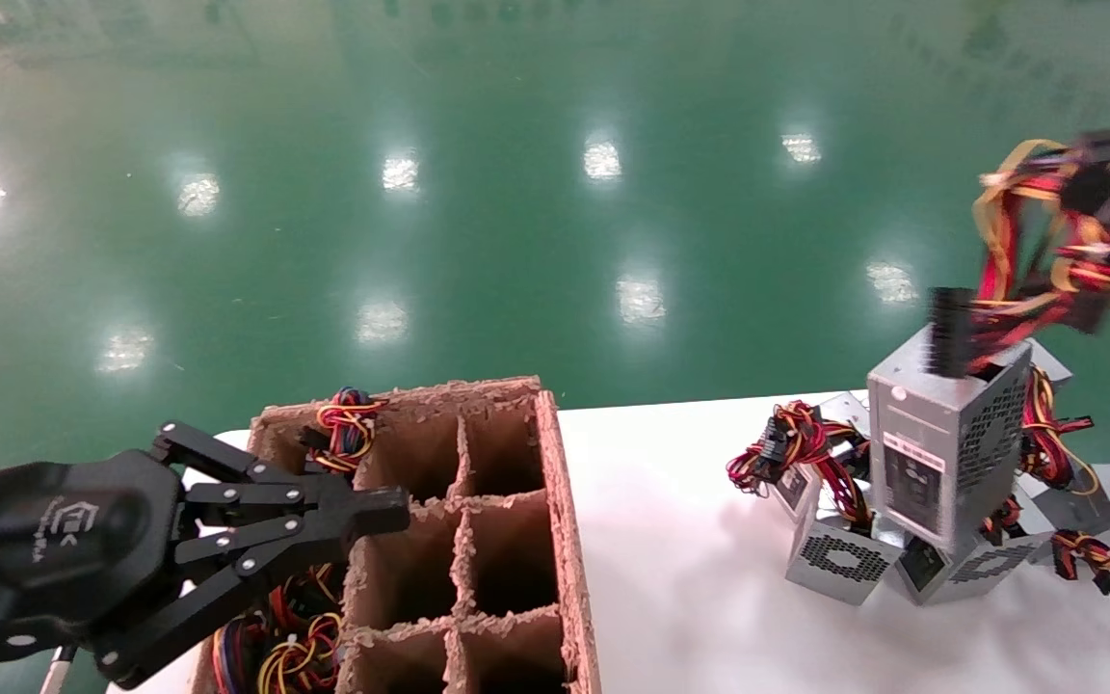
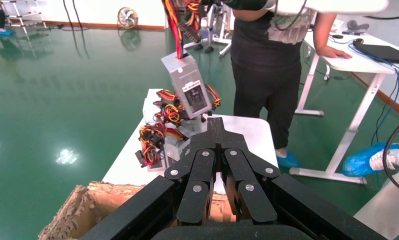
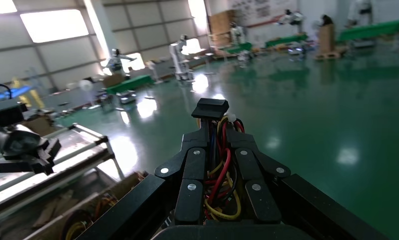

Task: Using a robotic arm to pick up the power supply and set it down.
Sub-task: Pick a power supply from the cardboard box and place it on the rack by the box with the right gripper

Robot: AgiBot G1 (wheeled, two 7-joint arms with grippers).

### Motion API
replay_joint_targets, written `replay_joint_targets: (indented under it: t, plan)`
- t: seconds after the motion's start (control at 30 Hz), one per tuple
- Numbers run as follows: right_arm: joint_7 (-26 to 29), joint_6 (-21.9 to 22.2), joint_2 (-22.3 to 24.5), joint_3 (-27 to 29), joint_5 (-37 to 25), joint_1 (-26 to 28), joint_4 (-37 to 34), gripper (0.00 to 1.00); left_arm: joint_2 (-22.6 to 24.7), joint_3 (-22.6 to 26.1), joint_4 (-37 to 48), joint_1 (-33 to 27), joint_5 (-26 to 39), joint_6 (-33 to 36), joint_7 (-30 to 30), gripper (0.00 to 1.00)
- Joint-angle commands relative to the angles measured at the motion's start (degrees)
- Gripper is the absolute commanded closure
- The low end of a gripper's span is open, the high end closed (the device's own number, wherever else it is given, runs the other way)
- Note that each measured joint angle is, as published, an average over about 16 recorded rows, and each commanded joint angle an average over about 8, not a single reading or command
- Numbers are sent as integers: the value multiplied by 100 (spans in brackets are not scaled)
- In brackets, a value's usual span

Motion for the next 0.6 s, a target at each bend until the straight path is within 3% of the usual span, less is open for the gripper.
replay_joint_targets:
  t: [0.03, 0.6]
  plan:
    - [8, 0, 237, 13, 87, -145, 14, 100, 0, 0, 0, 0, 0, 0, 0, 100]
    - [-285, -33, 1547, 97, 1410, -1720, -428, 100, 0, 0, 0, 0, 0, 0, 0, 100]
